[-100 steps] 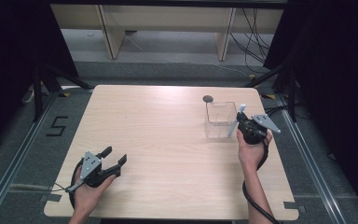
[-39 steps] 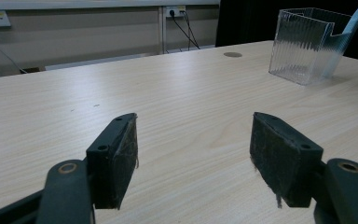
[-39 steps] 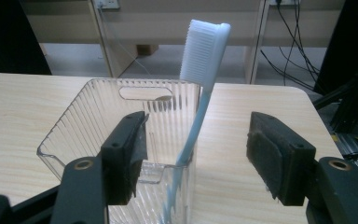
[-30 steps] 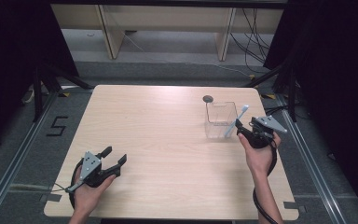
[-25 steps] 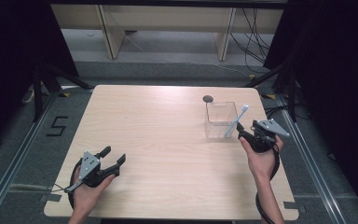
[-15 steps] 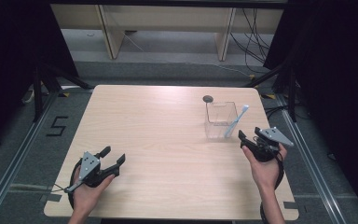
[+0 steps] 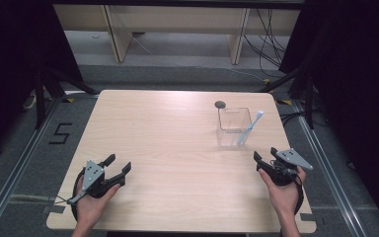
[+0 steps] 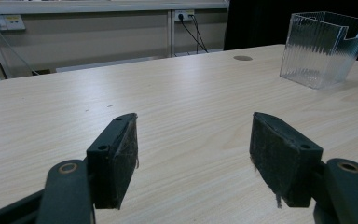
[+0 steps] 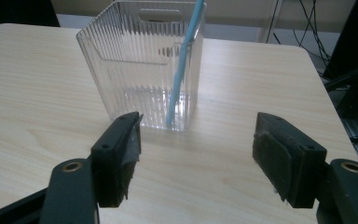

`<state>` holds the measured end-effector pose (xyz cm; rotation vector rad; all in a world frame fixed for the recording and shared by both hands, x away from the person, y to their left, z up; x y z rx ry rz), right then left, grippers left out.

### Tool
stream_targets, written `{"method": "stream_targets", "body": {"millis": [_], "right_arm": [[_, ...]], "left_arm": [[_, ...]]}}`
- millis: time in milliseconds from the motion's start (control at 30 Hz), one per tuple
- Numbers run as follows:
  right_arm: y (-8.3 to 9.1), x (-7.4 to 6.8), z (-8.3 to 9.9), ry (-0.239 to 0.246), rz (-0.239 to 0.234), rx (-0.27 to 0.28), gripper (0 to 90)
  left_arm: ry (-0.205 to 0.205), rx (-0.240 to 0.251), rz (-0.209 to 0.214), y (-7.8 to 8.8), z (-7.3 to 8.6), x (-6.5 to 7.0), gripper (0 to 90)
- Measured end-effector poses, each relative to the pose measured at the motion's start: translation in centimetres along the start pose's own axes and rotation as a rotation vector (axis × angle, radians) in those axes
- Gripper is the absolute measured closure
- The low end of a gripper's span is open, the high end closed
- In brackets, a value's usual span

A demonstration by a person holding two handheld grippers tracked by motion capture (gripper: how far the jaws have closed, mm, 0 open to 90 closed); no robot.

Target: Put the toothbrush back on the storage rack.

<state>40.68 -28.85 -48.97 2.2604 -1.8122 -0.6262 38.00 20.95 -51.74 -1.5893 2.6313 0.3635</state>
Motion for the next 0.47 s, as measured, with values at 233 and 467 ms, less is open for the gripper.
{"method": "stream_targets", "body": {"millis": [233, 467], "right_arm": [[0.8, 0.4, 1.8, -0.032, -0.003, -0.022, 33.7], [1.1, 1.3, 2.6, -0.033, 0.011, -0.016, 34.0]], "left_arm": [[0.0, 0.007, -0.001, -0.2, 0.0, 0.0, 31.7], [-0.003, 0.003, 0.0, -0.2, 0.0, 0.1, 31.4]]}}
Point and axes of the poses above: each handheld gripper's, and its own axes: y roughly backward along the jaws, z roughly out of its underside, x roughly to its right, the point moved 5 cm from there along -y, roughly forward along the jaws, and after that the axes turned 11 degrees about -y, right-handed, at the moved point
